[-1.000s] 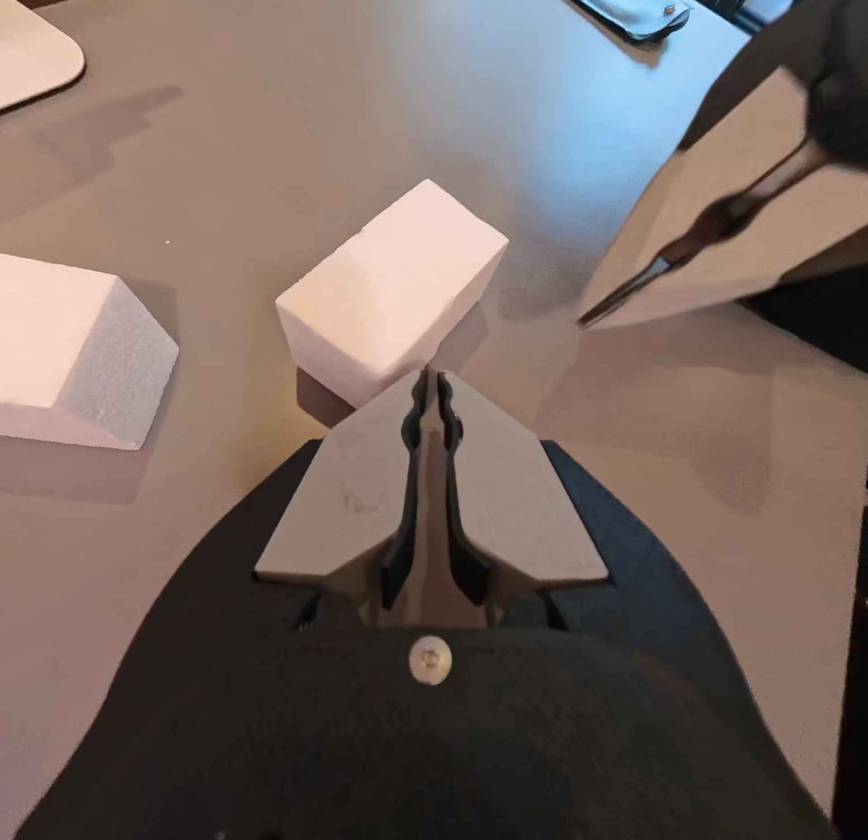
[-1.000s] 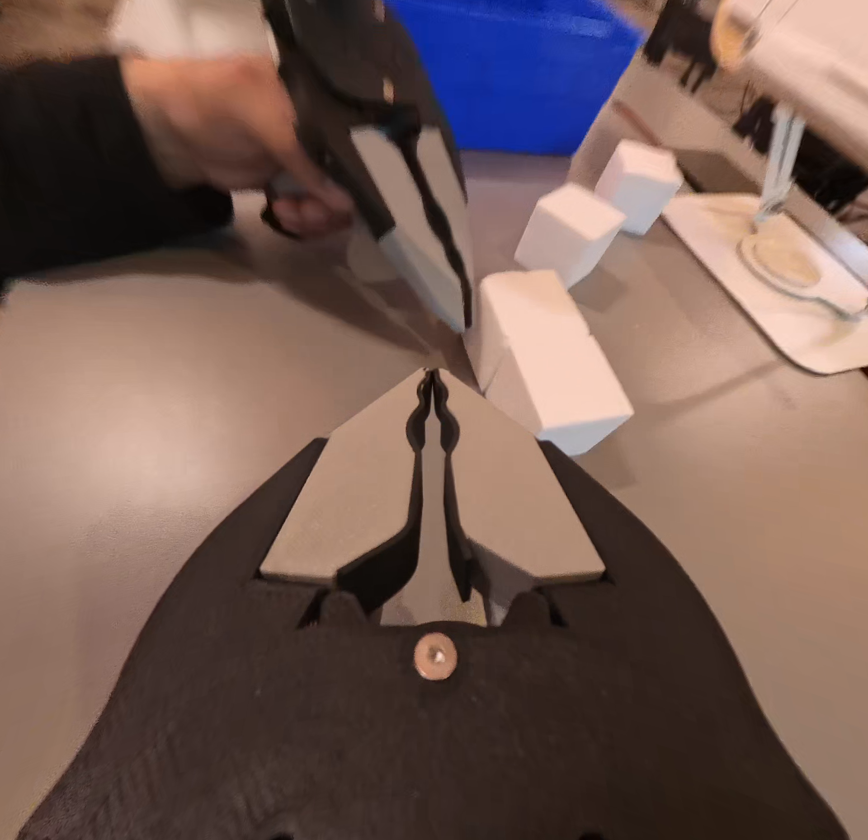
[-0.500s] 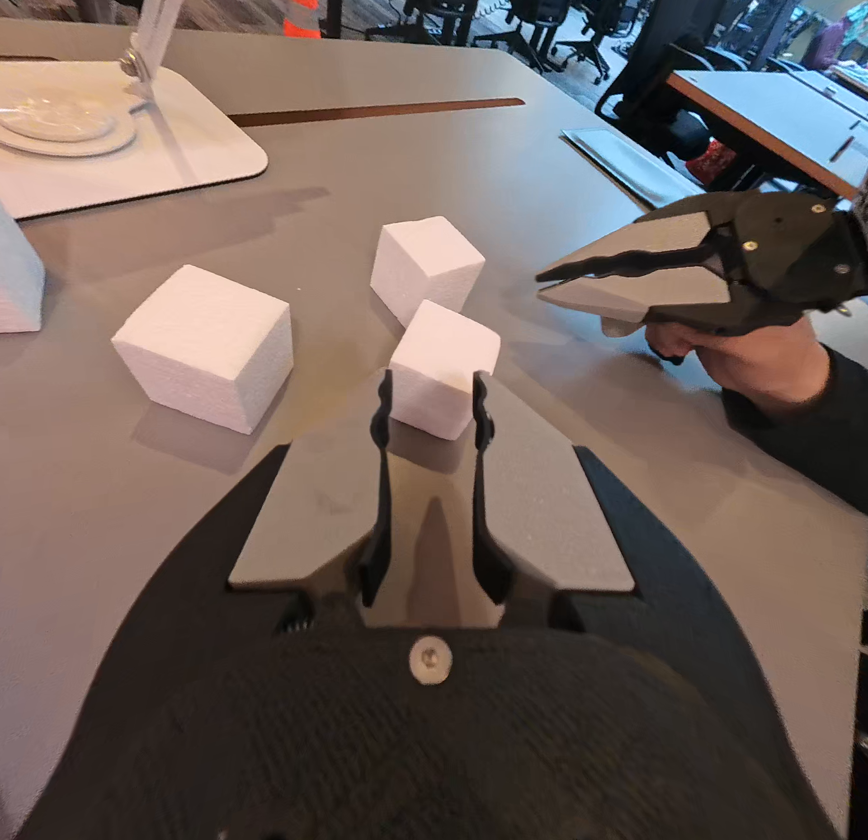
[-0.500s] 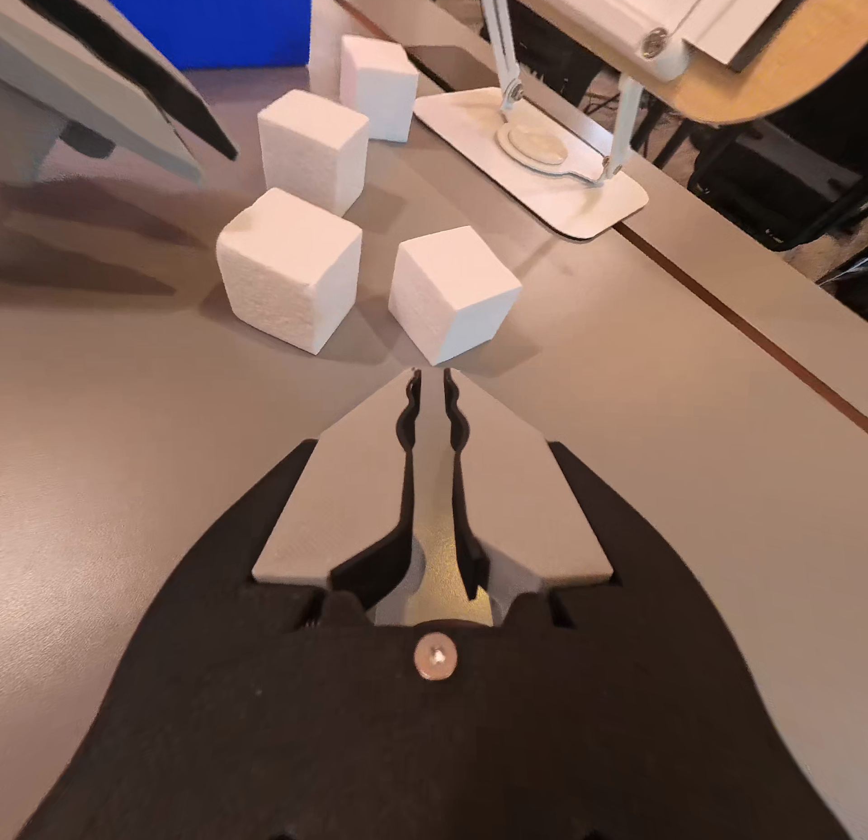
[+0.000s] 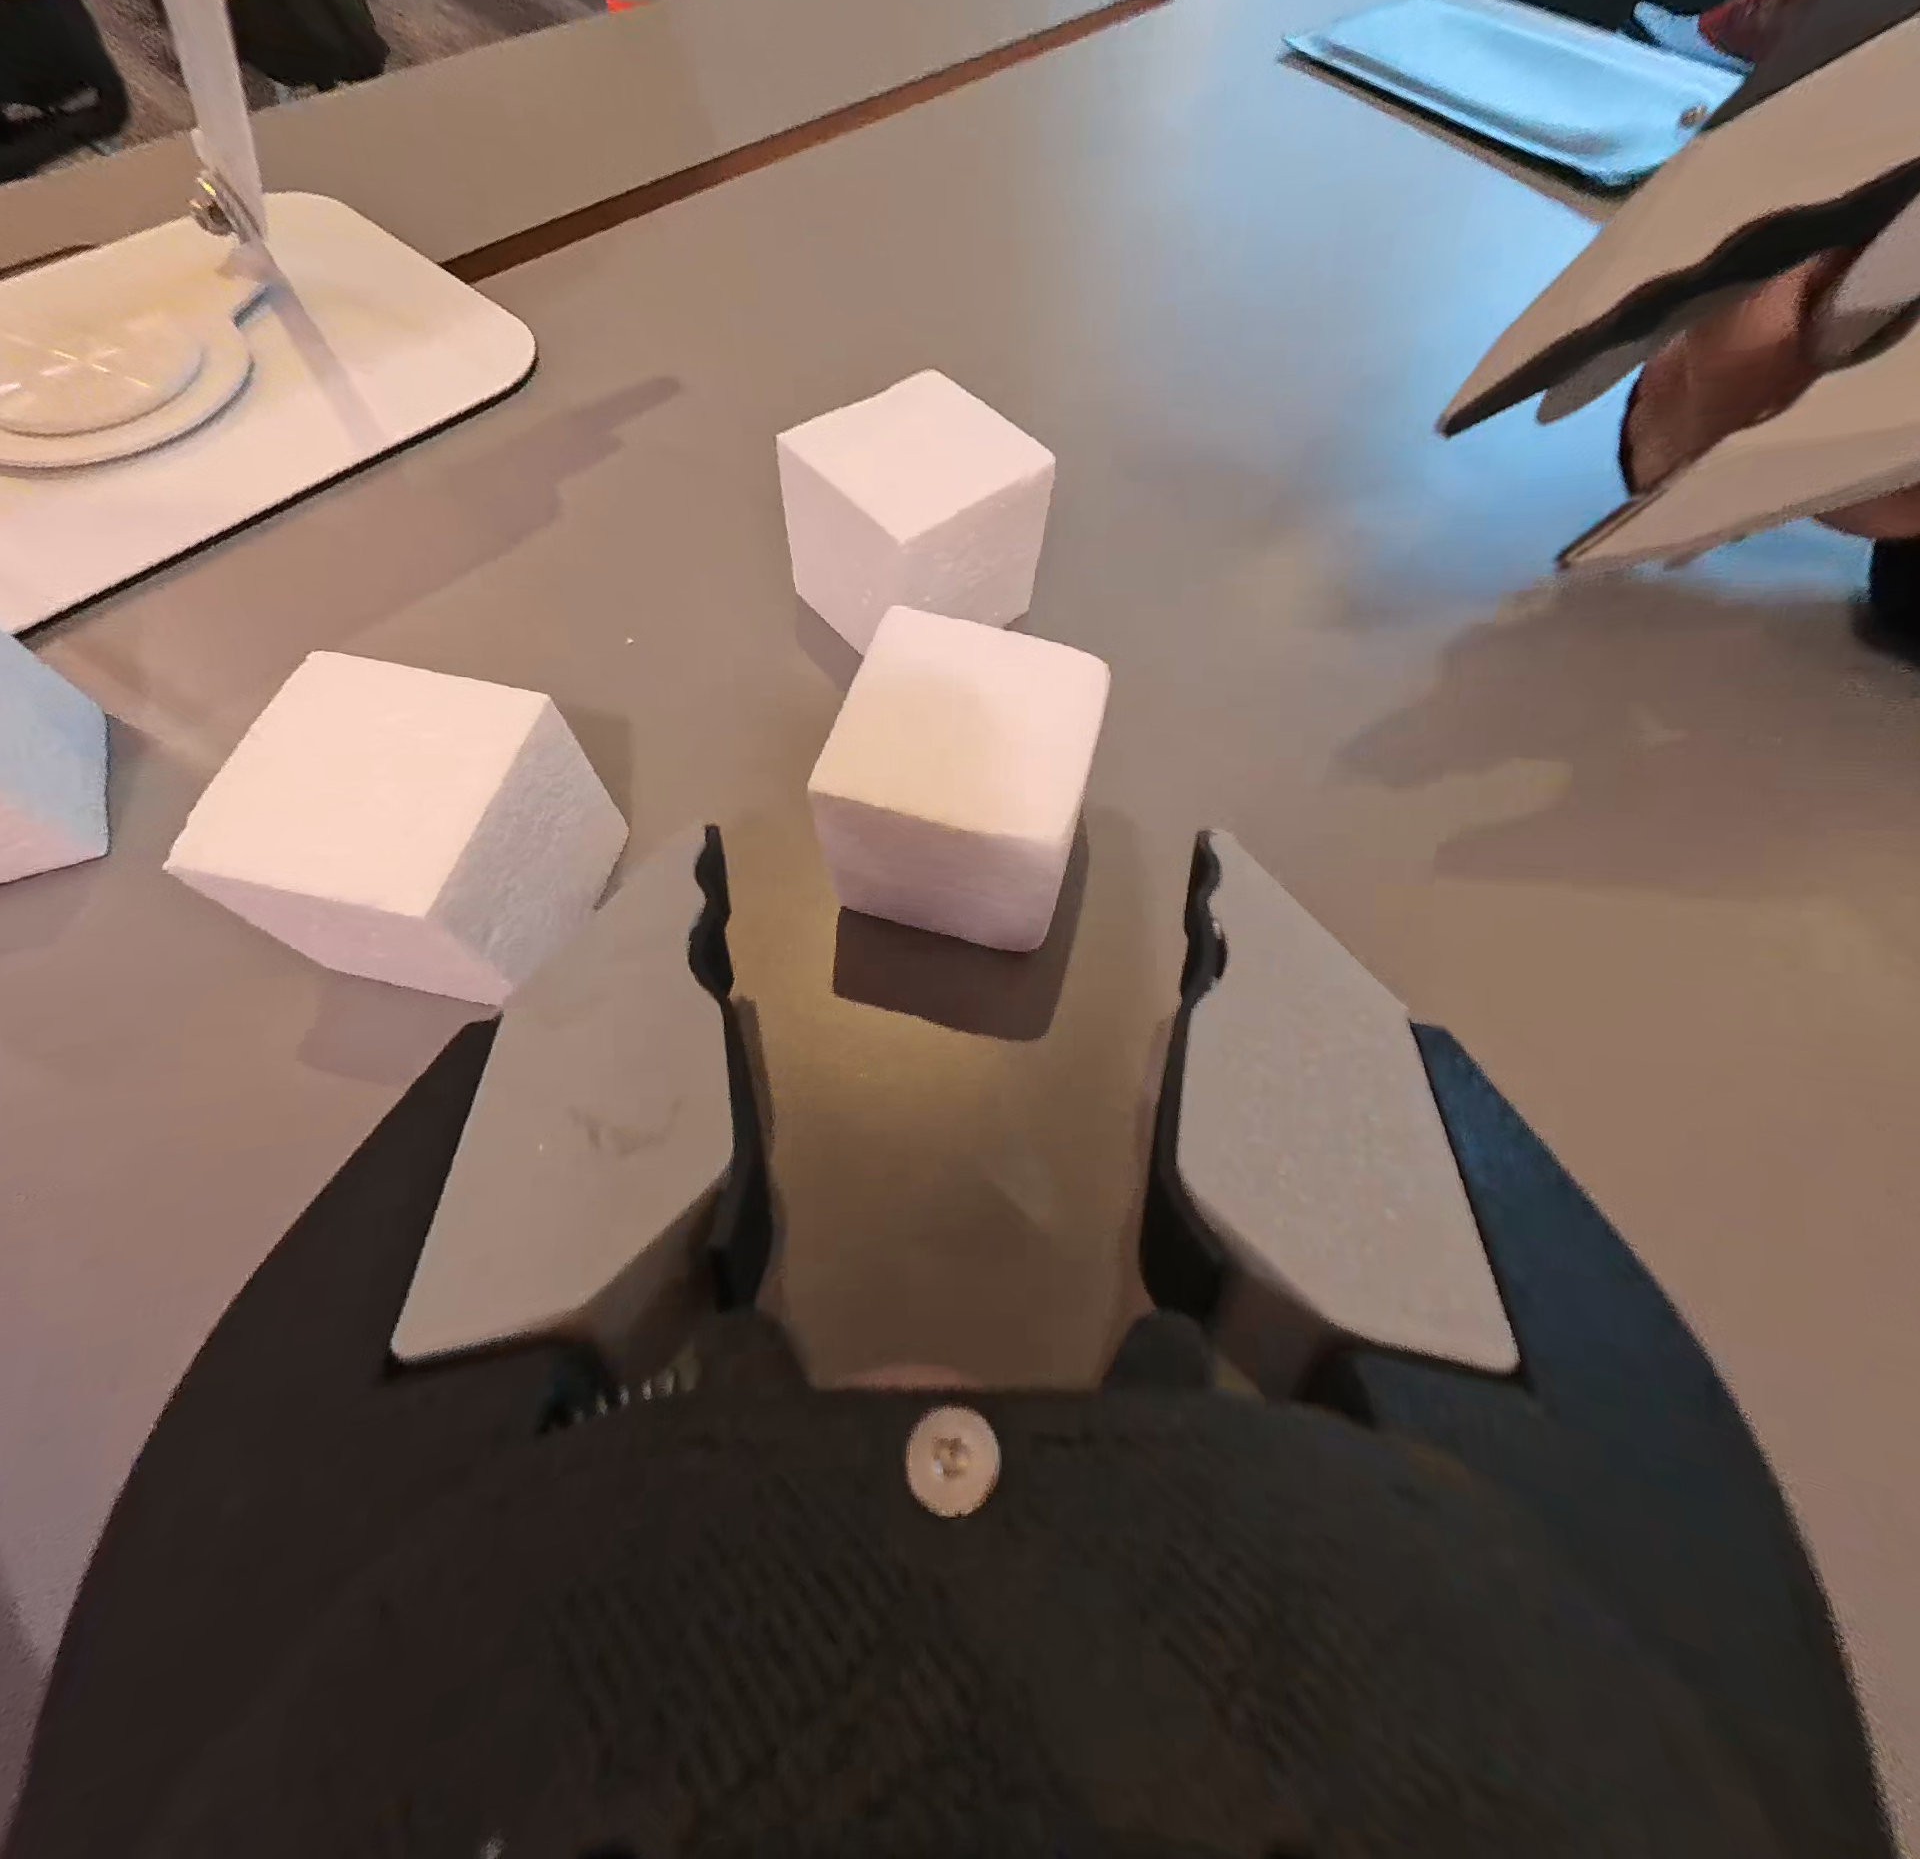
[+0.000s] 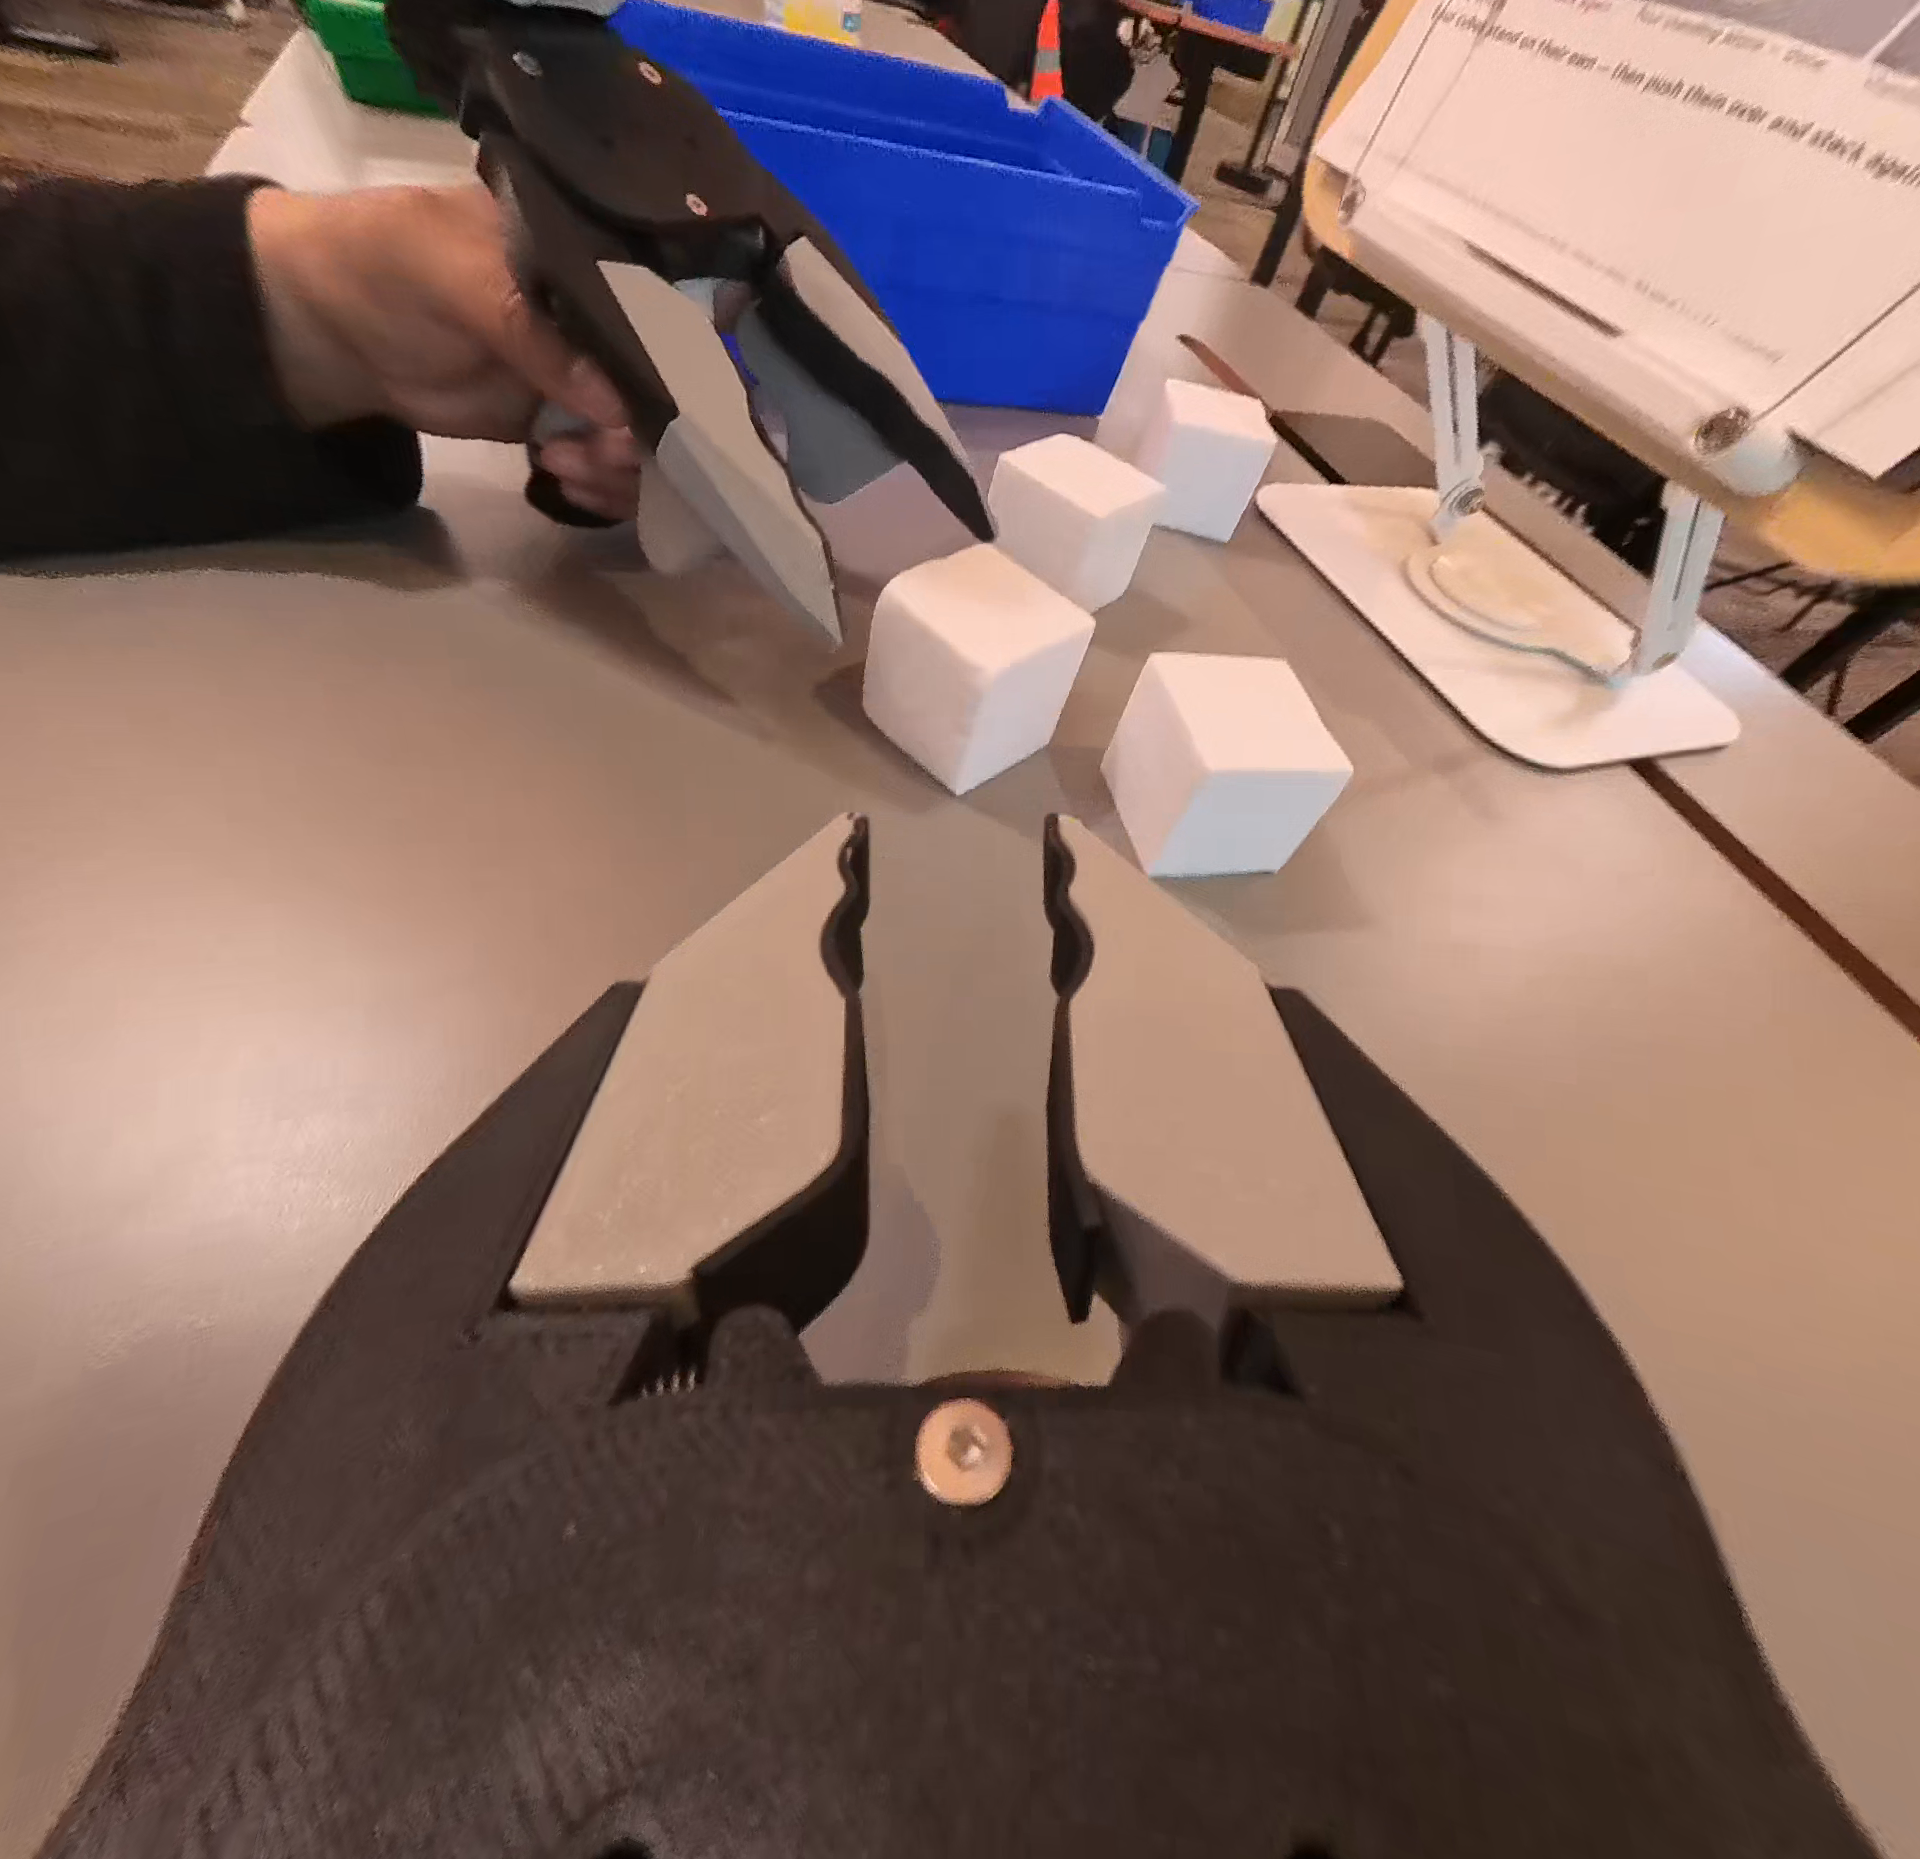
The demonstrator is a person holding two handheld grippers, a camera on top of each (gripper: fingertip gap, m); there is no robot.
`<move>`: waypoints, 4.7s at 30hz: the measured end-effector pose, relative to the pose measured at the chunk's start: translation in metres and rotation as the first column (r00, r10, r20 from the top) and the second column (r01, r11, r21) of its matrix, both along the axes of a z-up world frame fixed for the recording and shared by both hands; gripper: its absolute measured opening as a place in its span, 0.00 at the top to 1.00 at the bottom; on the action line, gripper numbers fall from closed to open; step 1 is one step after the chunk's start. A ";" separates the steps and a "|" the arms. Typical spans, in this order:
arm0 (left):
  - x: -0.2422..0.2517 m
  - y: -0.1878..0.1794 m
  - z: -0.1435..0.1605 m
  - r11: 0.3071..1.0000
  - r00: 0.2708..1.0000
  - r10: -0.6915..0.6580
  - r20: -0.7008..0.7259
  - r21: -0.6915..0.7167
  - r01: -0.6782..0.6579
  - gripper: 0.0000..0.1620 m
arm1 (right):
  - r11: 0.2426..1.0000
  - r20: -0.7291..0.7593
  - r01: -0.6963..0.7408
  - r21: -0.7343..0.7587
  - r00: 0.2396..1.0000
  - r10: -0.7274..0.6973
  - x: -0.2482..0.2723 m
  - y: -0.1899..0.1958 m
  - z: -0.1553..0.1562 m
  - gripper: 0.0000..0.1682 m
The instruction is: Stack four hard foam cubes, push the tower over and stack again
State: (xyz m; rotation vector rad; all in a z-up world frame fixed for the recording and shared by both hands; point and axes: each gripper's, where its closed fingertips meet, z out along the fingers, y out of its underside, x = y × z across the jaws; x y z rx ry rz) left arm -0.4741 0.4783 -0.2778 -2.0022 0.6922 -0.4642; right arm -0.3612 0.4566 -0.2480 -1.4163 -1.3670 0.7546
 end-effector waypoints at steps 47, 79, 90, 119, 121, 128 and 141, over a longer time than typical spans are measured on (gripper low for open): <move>-0.075 0.043 0.015 0.995 0.995 0.089 -0.046 0.052 -0.086 0.45 | 0.989 -0.130 0.140 -0.052 0.981 -0.146 0.044 0.038 0.021 0.85; 0.119 -0.025 0.054 0.915 0.901 -0.400 -0.165 -0.013 0.404 0.64 | 0.919 -0.024 0.381 -0.105 0.923 -0.385 0.068 0.079 -0.002 0.89; 0.124 -0.032 0.040 0.904 0.893 -0.427 -0.143 -0.041 0.426 0.64 | 0.880 0.023 0.456 -0.134 0.889 -0.457 0.070 0.091 -0.009 0.89; 0.128 -0.026 0.036 0.944 0.933 -0.329 -0.149 -0.012 0.331 0.38 | 0.889 0.003 0.442 -0.120 0.895 -0.445 0.071 0.088 -0.005 0.88; 0.124 -0.022 0.047 0.953 0.946 -0.296 -0.132 0.033 0.302 0.35 | 0.889 0.000 0.442 -0.119 0.895 -0.446 0.071 0.088 -0.005 0.88; 0.097 0.002 0.102 0.965 0.995 -0.098 0.036 0.247 0.086 0.37 | 0.883 -0.005 0.455 -0.116 0.888 -0.459 0.075 0.091 -0.005 0.88; 0.029 0.061 0.069 0.928 0.948 0.314 0.057 0.192 -0.319 0.36 | 0.877 0.001 0.468 -0.111 0.882 -0.470 0.074 0.090 -0.006 0.88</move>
